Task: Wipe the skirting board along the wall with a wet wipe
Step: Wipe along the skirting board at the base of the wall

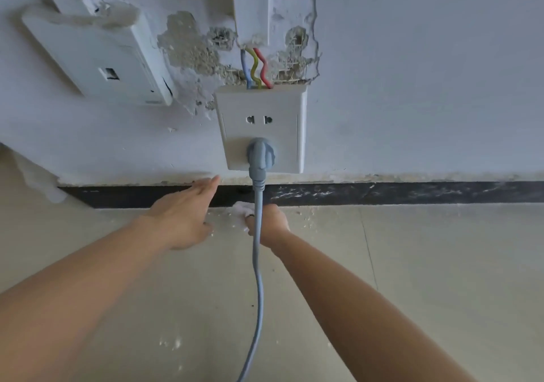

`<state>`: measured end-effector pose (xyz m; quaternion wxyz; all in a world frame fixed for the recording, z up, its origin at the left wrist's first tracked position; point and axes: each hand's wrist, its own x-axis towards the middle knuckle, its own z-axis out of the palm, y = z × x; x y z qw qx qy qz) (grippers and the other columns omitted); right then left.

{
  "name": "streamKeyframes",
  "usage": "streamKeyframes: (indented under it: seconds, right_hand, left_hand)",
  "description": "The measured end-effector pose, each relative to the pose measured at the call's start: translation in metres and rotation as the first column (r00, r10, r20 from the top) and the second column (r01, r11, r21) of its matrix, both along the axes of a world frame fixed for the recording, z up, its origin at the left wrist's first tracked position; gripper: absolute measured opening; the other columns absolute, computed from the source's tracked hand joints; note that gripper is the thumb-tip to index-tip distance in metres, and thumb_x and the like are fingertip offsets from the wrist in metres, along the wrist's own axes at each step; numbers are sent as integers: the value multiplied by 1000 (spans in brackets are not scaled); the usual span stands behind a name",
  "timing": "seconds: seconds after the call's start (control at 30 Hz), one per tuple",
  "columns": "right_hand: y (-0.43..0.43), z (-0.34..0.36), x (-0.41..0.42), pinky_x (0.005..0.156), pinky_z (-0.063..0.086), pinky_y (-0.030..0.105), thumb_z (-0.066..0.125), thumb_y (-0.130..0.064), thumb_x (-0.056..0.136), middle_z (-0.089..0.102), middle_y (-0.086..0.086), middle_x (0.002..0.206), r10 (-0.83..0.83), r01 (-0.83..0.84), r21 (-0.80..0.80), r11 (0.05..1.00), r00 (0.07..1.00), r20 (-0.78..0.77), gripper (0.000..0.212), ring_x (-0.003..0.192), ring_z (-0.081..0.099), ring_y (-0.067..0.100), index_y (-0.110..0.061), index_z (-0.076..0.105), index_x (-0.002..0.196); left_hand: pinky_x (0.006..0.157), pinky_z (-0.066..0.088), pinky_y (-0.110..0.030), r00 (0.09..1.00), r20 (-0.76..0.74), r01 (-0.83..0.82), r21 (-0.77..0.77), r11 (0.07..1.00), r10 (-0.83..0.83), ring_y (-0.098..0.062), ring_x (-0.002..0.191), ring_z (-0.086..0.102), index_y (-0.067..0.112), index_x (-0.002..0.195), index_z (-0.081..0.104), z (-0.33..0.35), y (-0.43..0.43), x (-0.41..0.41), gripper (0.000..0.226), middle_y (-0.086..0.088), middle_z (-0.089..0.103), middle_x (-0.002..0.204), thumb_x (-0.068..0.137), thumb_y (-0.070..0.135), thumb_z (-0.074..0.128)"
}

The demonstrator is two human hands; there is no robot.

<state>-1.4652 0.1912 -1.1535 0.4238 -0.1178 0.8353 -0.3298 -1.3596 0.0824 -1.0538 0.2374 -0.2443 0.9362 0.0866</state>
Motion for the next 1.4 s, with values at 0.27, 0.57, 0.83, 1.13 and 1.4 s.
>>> streamKeyframes:
  seconds: [0.27,0.57,0.83,1.13,1.4]
  right_hand:
    - [-13,-8,-14,63,50,19,56,-16,91,57,0,66,-424,494,-23,869,769,478,19,73,67,17,-10,50,73]
    - [43,9,-41,64,55,29,51,-12,90,67,2,68,-616,701,-83,708,671,413,23,66,68,18,-17,59,68]
    - [28,17,-7,72,55,31,56,-12,86,63,2,64,-391,484,-102,869,799,456,12,68,64,20,-8,64,79]
    - [58,27,-51,73,58,28,62,-4,81,70,8,74,-751,877,-86,473,452,481,11,70,72,23,-5,61,70]
    - [72,24,-23,82,59,35,56,1,85,68,13,79,-622,720,-92,688,649,438,15,63,69,24,-10,60,76]
  left_hand:
    - [113,26,-38,986,68,-151,-60,987,155,-21,140,27,15,151,14,0,30,-20,83,-2,21,155,84,41,56]
    - [112,26,-35,945,149,-287,-42,957,290,-26,140,26,10,150,17,10,49,-41,82,-11,20,154,89,46,59]
    - [101,36,-34,958,173,-224,-48,973,229,-25,125,39,13,137,33,22,53,-49,56,-9,37,138,92,39,54]
    - [93,42,-36,972,148,-169,-86,982,181,-26,126,42,6,140,29,8,39,-41,62,-10,33,144,91,34,55]
    - [99,41,-36,986,22,-161,-132,978,165,-25,130,41,7,148,16,-14,35,-29,74,-11,22,151,91,34,56]
